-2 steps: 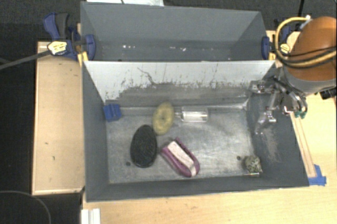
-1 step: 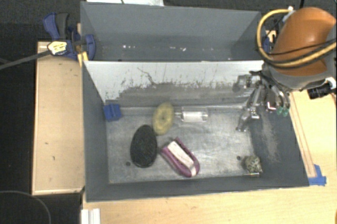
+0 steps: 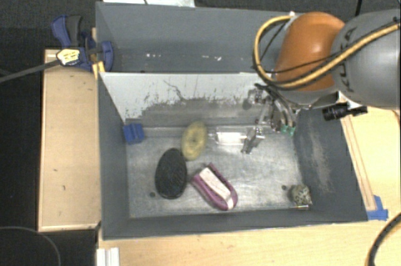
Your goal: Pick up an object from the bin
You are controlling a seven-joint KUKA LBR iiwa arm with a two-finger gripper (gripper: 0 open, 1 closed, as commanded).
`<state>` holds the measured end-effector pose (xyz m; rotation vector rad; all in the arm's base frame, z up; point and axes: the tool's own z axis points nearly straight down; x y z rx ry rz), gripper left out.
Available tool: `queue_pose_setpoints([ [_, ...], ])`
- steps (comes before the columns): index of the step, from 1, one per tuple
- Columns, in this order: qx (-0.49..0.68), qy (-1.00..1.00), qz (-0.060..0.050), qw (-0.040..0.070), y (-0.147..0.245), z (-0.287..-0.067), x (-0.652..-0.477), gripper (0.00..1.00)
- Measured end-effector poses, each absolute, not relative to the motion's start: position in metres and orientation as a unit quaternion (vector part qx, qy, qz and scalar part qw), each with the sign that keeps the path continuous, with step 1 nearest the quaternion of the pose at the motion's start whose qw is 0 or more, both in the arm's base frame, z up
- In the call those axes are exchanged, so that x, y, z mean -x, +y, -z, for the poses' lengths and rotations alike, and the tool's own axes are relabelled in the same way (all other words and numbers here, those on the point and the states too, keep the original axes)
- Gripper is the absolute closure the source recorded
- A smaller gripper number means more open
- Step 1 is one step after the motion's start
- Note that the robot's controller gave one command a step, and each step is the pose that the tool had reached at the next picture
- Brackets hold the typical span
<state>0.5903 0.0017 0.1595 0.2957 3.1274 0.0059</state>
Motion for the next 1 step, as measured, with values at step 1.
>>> queue_pose_setpoints([
  [1, -0.111, 0.994, 0.000, -0.003, -0.0091, -0.0877, -0.5783, 0.00],
])
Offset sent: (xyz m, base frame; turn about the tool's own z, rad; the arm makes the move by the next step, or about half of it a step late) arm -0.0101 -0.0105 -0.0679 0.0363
